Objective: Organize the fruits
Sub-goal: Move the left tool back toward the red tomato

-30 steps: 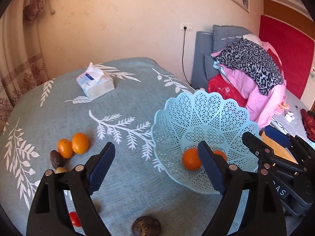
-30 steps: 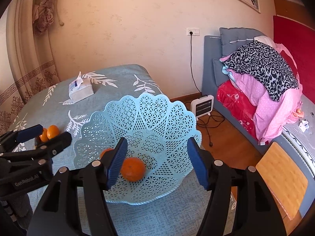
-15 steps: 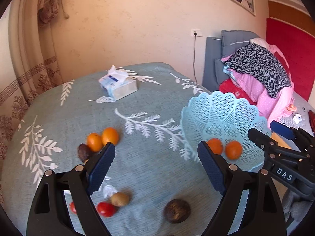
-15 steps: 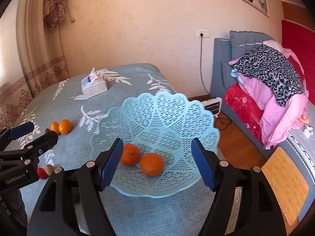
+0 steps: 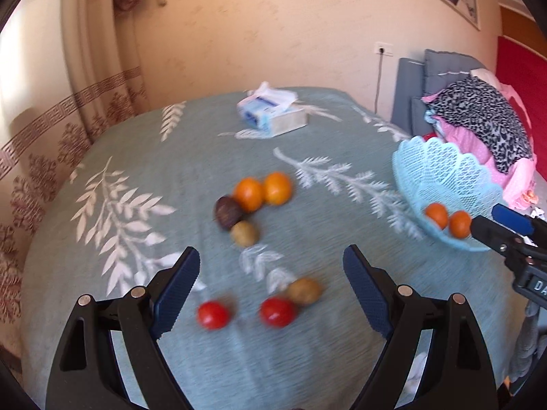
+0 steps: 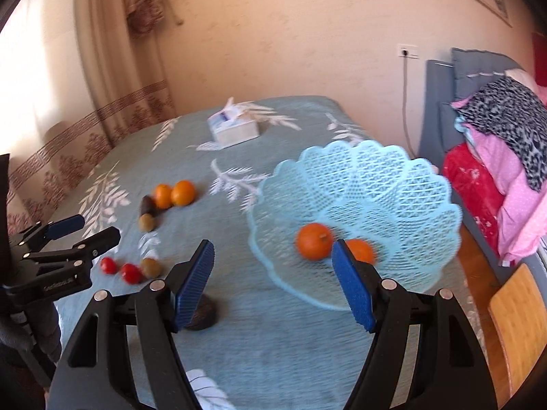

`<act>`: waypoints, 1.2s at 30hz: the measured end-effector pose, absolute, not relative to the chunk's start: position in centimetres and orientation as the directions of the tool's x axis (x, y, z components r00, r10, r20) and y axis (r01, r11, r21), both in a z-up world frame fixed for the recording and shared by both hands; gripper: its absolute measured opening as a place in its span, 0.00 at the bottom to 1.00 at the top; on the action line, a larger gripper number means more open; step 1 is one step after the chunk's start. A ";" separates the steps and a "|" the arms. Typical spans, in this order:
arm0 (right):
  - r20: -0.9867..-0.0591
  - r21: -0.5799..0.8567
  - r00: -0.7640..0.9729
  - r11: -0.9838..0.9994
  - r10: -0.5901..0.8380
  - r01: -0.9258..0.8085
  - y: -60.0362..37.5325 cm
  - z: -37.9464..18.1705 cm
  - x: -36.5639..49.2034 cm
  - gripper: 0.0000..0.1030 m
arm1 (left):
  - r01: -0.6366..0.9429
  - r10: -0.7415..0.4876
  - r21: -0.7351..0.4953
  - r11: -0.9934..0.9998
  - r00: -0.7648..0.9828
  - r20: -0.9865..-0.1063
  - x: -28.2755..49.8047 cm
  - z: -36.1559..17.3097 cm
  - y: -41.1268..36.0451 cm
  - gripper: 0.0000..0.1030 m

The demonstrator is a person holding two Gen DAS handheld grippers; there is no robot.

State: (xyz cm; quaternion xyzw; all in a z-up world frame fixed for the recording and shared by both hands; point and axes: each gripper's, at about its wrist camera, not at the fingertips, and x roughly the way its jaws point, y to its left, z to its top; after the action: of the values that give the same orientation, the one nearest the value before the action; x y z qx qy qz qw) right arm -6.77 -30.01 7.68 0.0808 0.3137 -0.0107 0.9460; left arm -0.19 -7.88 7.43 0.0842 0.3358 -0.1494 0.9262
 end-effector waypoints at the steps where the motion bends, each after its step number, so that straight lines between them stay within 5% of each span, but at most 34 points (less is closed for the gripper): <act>1: -0.601 0.145 0.798 0.988 0.047 0.052 -29.4 7.5 -6.7 0.71 | 0.324 -0.212 0.054 0.945 0.728 -0.652 -0.2 7.2 -7.3 0.83; 19: -0.702 0.116 0.699 0.991 0.133 -0.072 -24.0 3.6 -5.4 0.71 | 0.240 -0.145 0.022 0.971 0.657 -0.739 0.0 2.3 -2.4 0.76; 36: -0.736 0.097 0.664 0.991 0.136 -0.095 -22.8 2.0 -4.6 0.70 | 0.231 -0.155 -0.012 0.973 0.613 -0.775 2.2 0.9 -2.5 0.31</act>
State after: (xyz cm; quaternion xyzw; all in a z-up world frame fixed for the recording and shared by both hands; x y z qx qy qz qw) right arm -4.58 -22.79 1.96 0.0252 0.4052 0.0633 0.9117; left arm 2.21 -2.47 0.92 0.0447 0.4266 -0.1077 0.8969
